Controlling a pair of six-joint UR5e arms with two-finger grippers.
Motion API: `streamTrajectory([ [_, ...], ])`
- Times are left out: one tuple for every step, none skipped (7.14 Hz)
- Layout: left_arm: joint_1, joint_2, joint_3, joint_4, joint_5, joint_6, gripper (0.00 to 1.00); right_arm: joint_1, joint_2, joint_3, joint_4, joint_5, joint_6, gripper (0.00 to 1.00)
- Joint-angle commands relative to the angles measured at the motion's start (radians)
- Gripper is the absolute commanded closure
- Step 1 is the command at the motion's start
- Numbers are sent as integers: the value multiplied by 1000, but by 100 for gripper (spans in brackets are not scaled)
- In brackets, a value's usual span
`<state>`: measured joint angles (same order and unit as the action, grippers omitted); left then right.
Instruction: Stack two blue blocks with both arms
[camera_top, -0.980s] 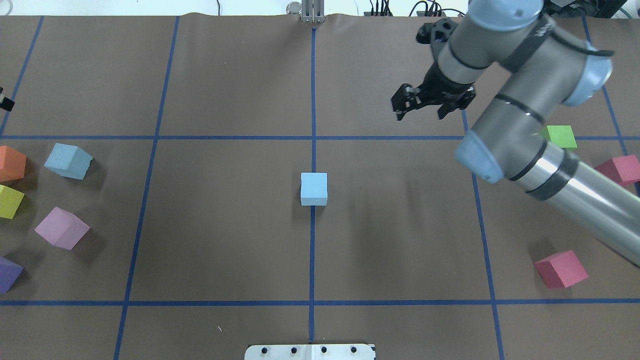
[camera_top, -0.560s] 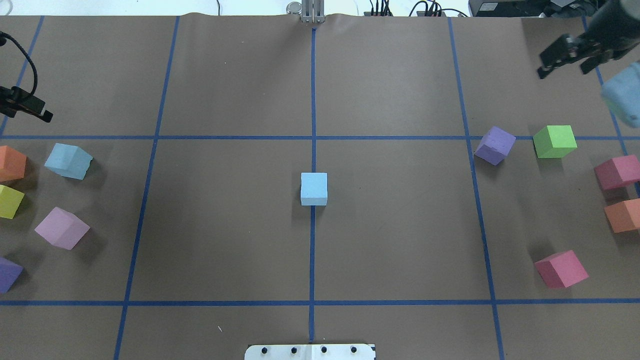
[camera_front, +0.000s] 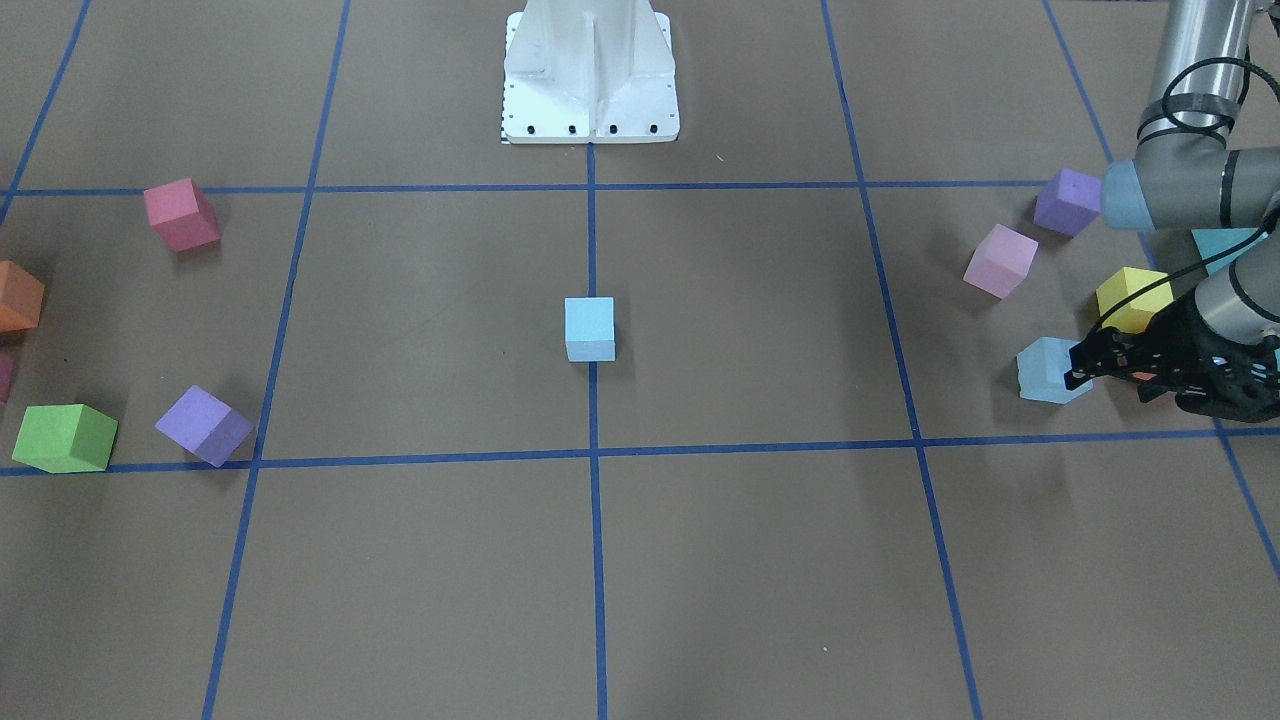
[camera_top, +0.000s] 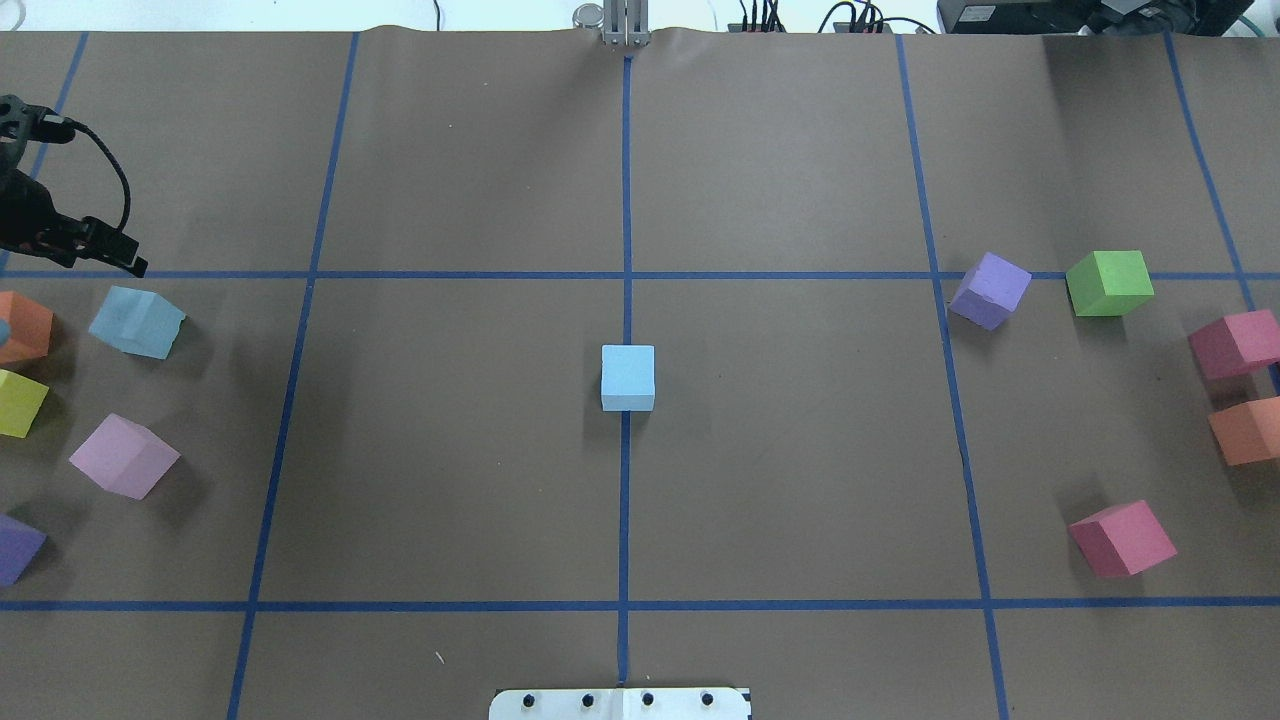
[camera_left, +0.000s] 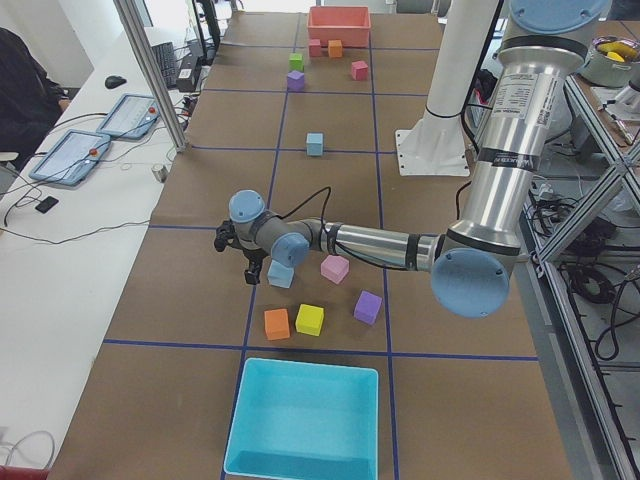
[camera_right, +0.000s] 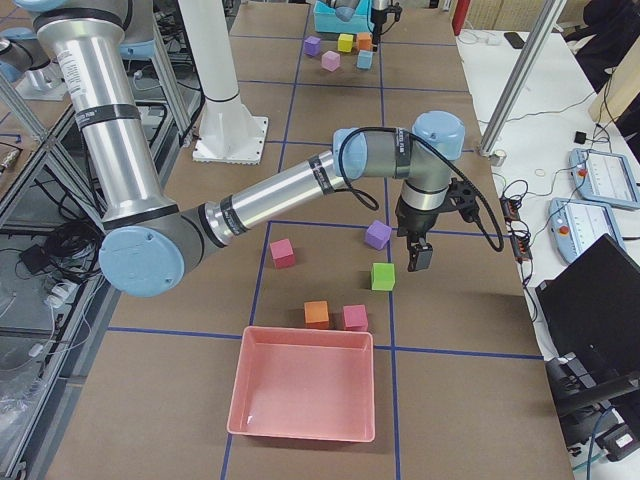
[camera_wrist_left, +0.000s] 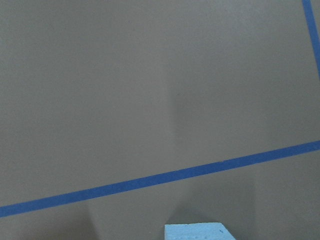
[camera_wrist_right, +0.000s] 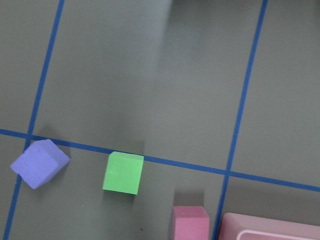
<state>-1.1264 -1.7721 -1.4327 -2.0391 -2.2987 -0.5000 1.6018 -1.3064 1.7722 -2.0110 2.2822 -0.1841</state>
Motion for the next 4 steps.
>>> streamTrajectory([
  [51,5,5,-53,19,-70,2,53,-31,1,-9,-3,-46,0],
  [69,10,9,-71,51,-92,2,56,-33,3,-9,-4,-46,0],
  [82,13,9,-73,53,-101,2,56,-33,3,-9,-4,-46,0],
  [83,14,11,-73,54,-101,2,56,-36,3,-9,-4,-46,0],
])
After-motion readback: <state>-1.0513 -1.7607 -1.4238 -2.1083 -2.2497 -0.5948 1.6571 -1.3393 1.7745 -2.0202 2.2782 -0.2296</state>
